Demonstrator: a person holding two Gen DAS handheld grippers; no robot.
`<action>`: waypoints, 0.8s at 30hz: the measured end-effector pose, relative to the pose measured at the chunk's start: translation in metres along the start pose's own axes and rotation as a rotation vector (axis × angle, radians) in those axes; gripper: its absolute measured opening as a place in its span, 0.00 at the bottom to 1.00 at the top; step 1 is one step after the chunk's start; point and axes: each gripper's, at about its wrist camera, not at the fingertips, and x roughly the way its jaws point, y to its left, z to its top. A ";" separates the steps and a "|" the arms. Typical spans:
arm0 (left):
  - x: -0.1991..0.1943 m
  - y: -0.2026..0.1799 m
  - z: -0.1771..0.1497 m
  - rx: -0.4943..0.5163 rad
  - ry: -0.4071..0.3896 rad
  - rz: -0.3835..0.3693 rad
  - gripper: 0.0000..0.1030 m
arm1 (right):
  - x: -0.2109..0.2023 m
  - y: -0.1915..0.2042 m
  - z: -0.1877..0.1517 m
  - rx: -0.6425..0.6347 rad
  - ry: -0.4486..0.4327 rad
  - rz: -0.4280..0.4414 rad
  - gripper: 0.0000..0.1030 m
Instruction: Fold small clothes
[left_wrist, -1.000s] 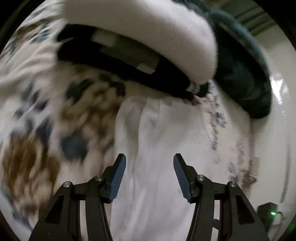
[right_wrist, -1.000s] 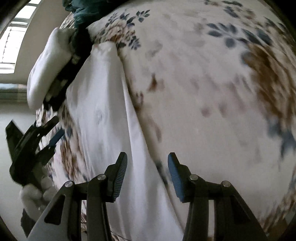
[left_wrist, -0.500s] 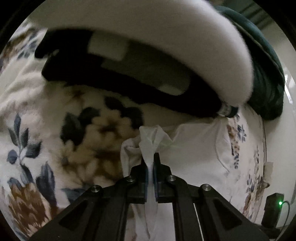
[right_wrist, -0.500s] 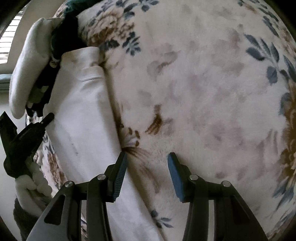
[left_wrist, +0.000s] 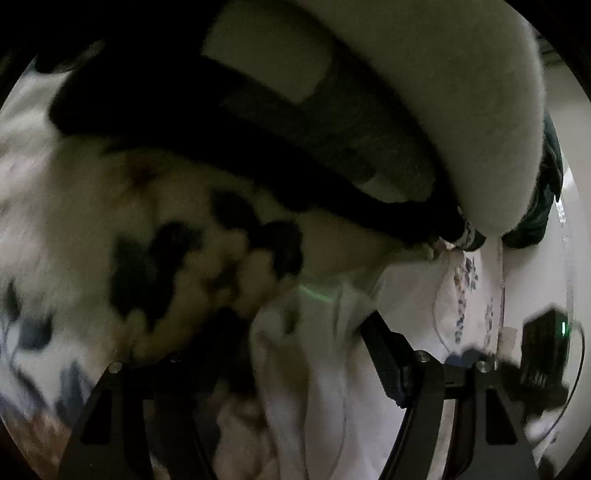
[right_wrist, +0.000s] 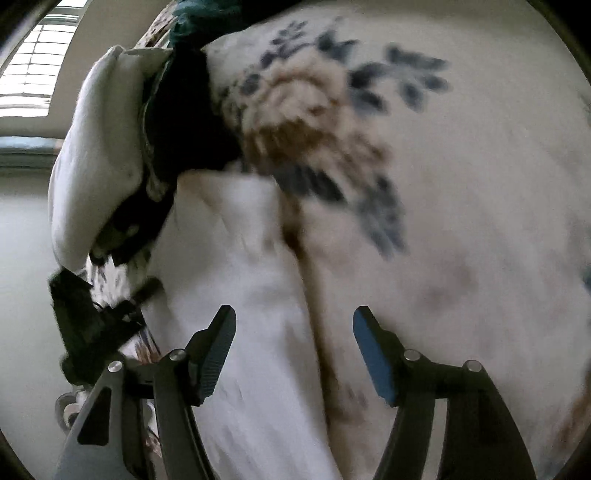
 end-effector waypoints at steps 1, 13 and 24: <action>0.000 -0.005 0.002 0.023 -0.016 0.009 0.66 | 0.010 0.002 0.011 -0.012 0.011 0.017 0.66; -0.008 -0.027 0.000 0.132 -0.101 0.003 0.10 | 0.042 0.035 0.050 -0.051 0.058 0.147 0.12; -0.073 -0.063 -0.039 0.237 -0.248 -0.030 0.10 | -0.018 0.059 0.005 -0.103 -0.085 0.236 0.07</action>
